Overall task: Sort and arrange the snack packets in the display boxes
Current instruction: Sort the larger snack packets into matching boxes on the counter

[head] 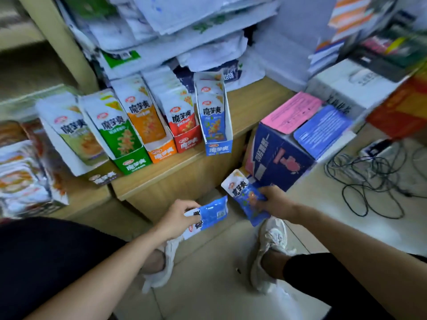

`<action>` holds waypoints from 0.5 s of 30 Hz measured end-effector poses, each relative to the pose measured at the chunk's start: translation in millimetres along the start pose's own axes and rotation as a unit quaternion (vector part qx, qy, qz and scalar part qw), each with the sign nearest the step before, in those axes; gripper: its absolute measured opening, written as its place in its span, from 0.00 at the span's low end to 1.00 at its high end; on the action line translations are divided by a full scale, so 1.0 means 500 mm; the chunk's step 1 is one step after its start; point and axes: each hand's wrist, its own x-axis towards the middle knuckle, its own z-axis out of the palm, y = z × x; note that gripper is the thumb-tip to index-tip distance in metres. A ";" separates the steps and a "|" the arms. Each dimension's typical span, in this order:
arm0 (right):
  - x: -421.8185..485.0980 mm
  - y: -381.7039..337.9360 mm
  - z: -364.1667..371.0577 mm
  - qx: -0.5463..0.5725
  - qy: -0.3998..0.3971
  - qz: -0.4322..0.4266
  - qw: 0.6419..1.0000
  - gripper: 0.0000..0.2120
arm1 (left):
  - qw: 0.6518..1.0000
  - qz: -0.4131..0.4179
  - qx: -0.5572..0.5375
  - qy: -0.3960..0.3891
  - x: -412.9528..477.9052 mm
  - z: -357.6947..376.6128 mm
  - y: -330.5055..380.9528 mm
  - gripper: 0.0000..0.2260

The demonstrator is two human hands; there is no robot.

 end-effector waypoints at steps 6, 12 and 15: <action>-0.120 -0.132 -0.067 0.394 -0.006 -0.022 0.919 0.15 | 0.959 0.216 0.039 0.178 -0.052 -0.089 0.161 0.04; -0.107 -0.263 -0.135 0.537 -0.029 -0.018 0.843 0.18 | 0.805 0.488 0.210 0.264 0.005 -0.194 0.286 0.05; -0.071 -0.316 -0.149 0.549 -0.058 -0.020 0.834 0.15 | 0.737 0.556 0.252 0.291 0.055 -0.232 0.330 0.08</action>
